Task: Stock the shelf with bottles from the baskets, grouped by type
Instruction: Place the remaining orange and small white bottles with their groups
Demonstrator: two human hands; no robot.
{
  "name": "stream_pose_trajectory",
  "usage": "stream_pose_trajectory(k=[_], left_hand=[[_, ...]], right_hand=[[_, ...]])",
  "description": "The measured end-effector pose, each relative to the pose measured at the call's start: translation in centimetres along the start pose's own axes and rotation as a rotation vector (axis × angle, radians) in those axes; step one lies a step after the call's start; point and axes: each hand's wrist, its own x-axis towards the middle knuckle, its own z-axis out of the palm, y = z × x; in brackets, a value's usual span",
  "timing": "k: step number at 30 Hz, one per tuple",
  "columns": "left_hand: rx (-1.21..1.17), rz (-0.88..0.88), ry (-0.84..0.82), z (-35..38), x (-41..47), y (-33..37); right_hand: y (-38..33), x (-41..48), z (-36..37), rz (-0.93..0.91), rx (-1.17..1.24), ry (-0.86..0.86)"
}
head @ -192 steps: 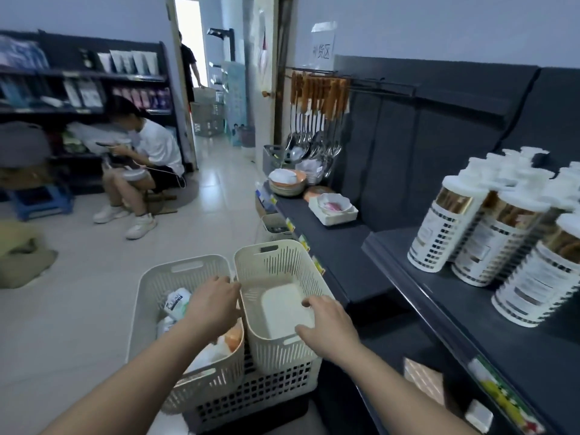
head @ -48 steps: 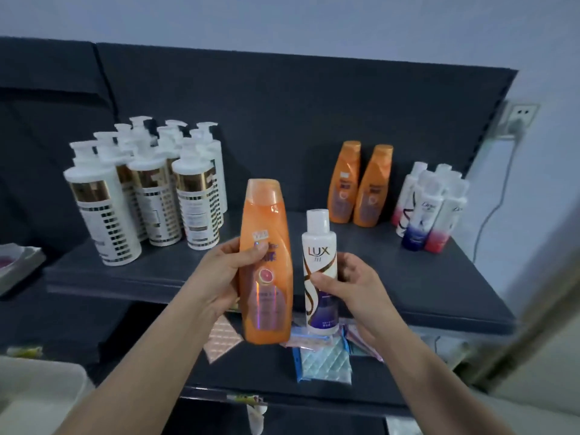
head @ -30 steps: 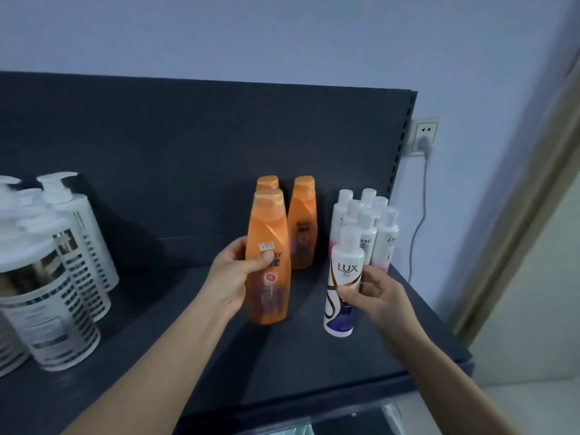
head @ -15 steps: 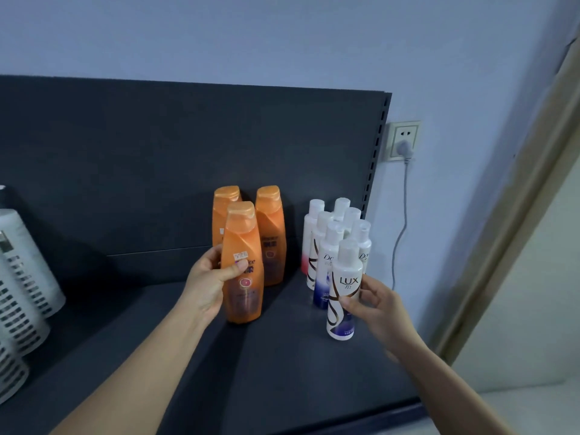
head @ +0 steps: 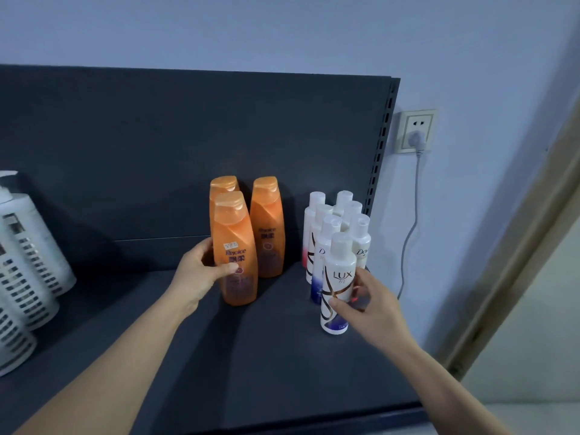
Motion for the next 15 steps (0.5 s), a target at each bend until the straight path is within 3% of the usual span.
stream_pose_trajectory(k=[15], left_hand=[[0.334, 0.058, 0.05, -1.0, 1.0, 0.6]], right_hand=[[-0.3, 0.1, 0.3, 0.034, 0.037, -0.008]])
